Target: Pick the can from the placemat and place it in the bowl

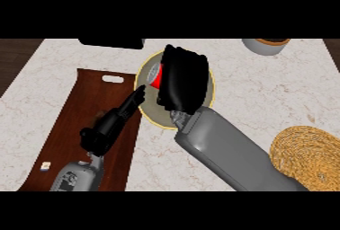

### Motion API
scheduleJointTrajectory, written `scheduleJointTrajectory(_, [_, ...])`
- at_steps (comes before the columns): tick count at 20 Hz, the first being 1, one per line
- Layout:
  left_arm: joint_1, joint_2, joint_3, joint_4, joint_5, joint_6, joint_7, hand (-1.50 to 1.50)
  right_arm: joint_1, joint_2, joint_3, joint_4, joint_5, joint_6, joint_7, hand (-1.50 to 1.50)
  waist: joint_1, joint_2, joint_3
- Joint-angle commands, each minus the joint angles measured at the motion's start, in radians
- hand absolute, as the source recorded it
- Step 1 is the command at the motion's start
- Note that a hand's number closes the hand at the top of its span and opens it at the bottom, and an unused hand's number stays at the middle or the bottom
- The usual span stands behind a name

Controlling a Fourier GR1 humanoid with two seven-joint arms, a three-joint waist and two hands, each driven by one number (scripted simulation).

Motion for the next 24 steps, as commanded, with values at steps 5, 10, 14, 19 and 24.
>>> scheduleJointTrajectory(5, [0.027, 0.023, 0.026, -0.002, 0.007, -0.008, -0.023, 0.0, -0.141, 0.007, 0.091, 0.156, -0.024, -0.122, 0.301, 1.5, -0.031, 0.007, 0.0])
scheduleJointTrajectory(10, [0.012, 0.047, 0.074, 0.003, 0.018, -0.006, -0.013, 0.0, -0.182, 0.007, 0.084, 0.263, 0.096, -0.101, 0.273, 1.5, -0.072, 0.004, 0.001])
scheduleJointTrajectory(14, [0.045, 0.008, 0.038, -0.037, -0.006, 0.032, 0.011, 0.0, -0.151, 0.007, 0.0, 0.381, 0.17, -0.2, 0.169, 1.5, -0.085, 0.006, 0.002])
scheduleJointTrajectory(19, [0.056, -0.002, 0.026, -0.06, -0.014, 0.038, 0.009, 0.0, -0.052, 0.007, -0.096, 0.396, -0.026, -0.094, 0.098, 1.5, -0.09, 0.004, 0.003])
scheduleJointTrajectory(24, [0.037, 0.024, 0.053, -0.063, 0.022, 0.002, 0.039, 0.0, -0.033, 0.008, -0.168, 0.433, -0.233, -0.186, 0.024, -1.5, -0.072, 0.008, 0.003])
